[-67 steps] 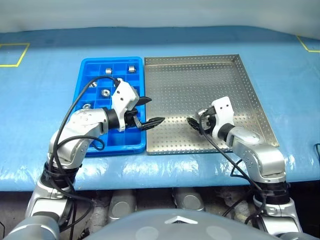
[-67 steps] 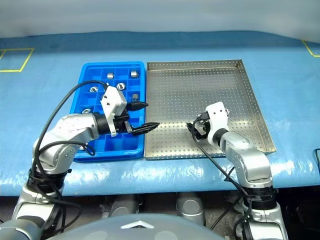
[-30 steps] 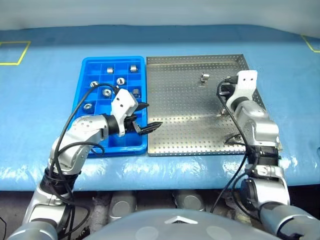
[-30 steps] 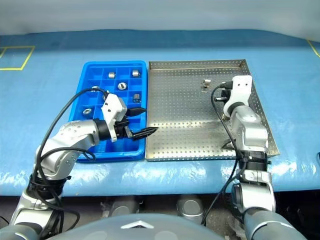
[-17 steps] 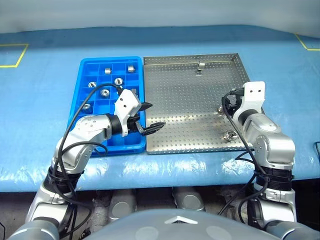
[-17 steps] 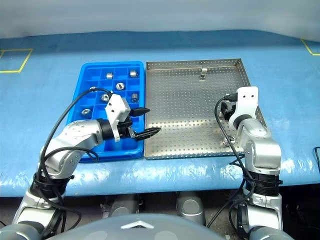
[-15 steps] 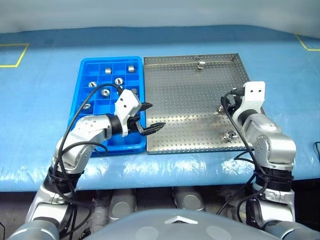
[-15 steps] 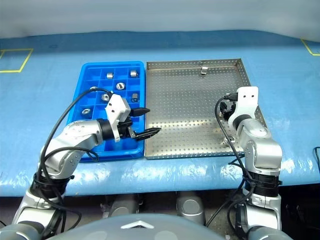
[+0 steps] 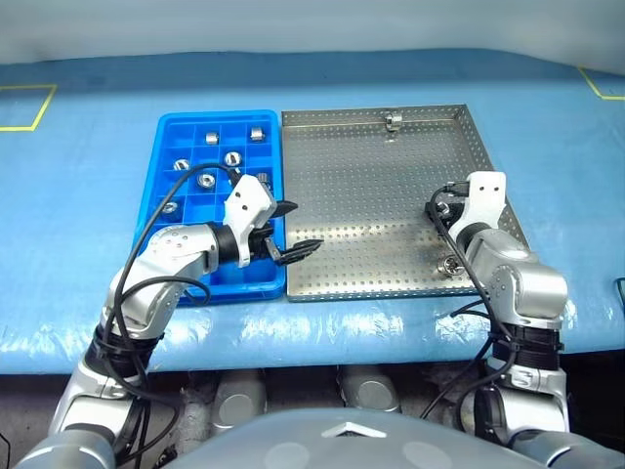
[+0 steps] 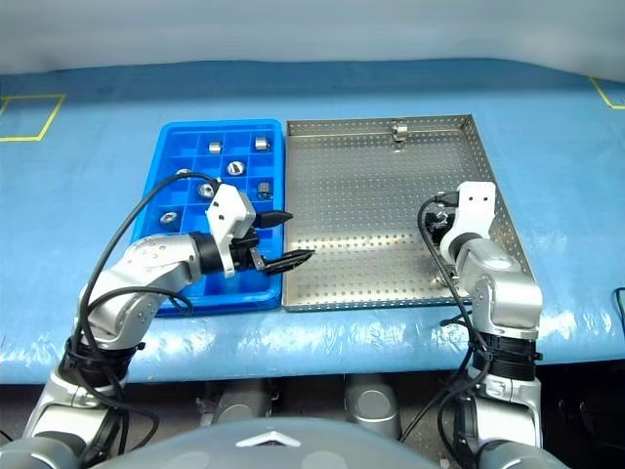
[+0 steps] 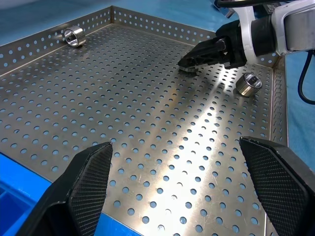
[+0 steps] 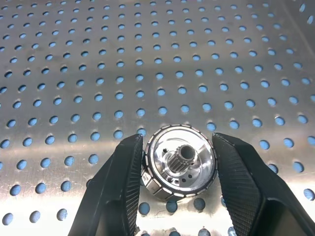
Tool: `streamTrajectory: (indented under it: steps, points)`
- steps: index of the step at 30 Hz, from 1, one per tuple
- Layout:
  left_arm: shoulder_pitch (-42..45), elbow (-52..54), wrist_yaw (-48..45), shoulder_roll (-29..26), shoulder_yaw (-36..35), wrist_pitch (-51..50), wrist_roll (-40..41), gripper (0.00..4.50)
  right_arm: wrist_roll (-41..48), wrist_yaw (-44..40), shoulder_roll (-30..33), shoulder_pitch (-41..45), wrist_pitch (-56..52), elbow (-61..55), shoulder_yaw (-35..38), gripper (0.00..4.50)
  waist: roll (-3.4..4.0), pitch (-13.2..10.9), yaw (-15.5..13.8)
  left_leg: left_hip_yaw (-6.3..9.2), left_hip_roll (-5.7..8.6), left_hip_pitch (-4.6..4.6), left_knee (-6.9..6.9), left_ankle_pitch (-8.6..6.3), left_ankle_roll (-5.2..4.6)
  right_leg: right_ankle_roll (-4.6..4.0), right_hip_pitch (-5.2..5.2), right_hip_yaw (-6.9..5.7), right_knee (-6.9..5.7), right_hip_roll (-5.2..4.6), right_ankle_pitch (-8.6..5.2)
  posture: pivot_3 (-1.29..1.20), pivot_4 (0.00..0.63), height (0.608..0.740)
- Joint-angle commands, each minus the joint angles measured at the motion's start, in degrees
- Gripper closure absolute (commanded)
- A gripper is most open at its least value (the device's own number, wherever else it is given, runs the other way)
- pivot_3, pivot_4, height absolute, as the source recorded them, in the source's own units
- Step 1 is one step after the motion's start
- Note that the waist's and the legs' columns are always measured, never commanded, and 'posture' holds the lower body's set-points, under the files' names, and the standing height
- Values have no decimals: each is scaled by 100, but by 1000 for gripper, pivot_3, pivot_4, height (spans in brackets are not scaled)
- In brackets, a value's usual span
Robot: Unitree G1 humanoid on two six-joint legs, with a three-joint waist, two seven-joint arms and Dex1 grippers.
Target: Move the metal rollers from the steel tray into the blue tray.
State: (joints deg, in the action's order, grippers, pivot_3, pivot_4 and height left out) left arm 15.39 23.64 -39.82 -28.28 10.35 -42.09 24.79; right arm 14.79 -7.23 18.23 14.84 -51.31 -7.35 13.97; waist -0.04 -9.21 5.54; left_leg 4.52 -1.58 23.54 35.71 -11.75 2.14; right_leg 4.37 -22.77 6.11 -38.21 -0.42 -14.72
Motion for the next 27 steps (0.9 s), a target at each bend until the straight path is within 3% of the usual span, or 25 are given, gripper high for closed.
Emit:
streamTrajectory:
  steps: [1,4,11,17,22,27]
  points:
    - [6,107,35,-27,-84,110,-29,0,45,53,-23,142,-40,-59,106,2311,0,0,-6,0,0,1,0,0,0,0,0,0,1,0,0,-67,150,740]
    - [20,83,60,-35,-123,118,-30,0,47,92,-44,163,-84,-79,133,2785,0,0,-7,-1,0,2,0,0,0,0,0,1,3,-1,0,-66,150,740]
    - [16,68,181,-228,-518,154,-42,0,250,-137,-59,278,50,-973,-64,2785,1,-2,2,-2,0,2,-4,0,0,0,-4,2,2,0,0,-63,150,740]
    - [-142,299,374,-880,-1493,-80,-3,0,799,-569,-445,833,-324,-1789,-926,2785,-1,-7,78,2,-9,-1,-11,0,0,-1,-8,1,-1,9,-1,-12,150,740]
    - [-670,538,485,-1535,-2282,-242,-83,0,1012,-1067,-990,1208,-313,-1382,-1950,2785,-6,-10,7,6,-10,1,-29,0,0,-16,-14,-5,1,6,-9,57,150,740]
    - [-1321,858,774,-1694,-2849,-441,-154,0,1039,-1575,-1419,1724,23,-291,-2411,2785,-13,-15,-229,6,-3,4,-42,0,1,-47,-20,-12,8,-6,2,127,150,740]
